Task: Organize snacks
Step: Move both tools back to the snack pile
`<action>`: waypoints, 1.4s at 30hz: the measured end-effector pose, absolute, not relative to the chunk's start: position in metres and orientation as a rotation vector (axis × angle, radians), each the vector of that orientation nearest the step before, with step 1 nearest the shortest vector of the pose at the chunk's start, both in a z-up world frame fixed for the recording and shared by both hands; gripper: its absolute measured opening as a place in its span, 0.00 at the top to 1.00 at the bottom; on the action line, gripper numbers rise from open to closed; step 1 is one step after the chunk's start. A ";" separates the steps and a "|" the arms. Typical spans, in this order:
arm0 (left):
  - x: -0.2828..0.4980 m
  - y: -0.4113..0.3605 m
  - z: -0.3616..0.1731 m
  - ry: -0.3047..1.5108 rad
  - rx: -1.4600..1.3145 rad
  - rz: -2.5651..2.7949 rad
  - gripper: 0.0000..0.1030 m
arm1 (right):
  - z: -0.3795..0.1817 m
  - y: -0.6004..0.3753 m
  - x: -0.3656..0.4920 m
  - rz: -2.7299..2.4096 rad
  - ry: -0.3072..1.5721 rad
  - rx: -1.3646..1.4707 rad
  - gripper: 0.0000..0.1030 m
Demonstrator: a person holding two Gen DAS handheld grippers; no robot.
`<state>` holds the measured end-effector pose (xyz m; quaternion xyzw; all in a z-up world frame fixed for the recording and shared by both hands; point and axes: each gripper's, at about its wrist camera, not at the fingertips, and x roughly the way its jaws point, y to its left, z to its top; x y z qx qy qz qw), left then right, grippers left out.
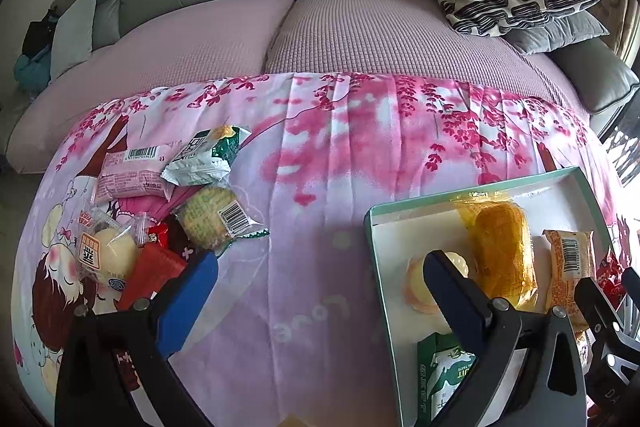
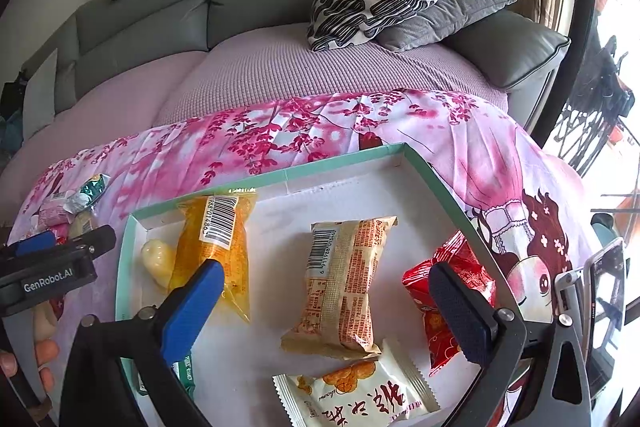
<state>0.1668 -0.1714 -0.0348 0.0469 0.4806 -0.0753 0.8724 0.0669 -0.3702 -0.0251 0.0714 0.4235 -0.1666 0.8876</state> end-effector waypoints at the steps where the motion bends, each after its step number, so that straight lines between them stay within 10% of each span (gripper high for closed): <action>1: 0.167 -0.172 -0.035 1.005 0.099 -0.159 0.01 | -0.025 -0.370 0.067 -0.346 0.882 0.148 0.00; 42: 0.159 -0.001 -0.025 1.025 -0.087 0.041 0.01 | -0.016 -0.259 0.096 -0.105 0.873 0.116 0.00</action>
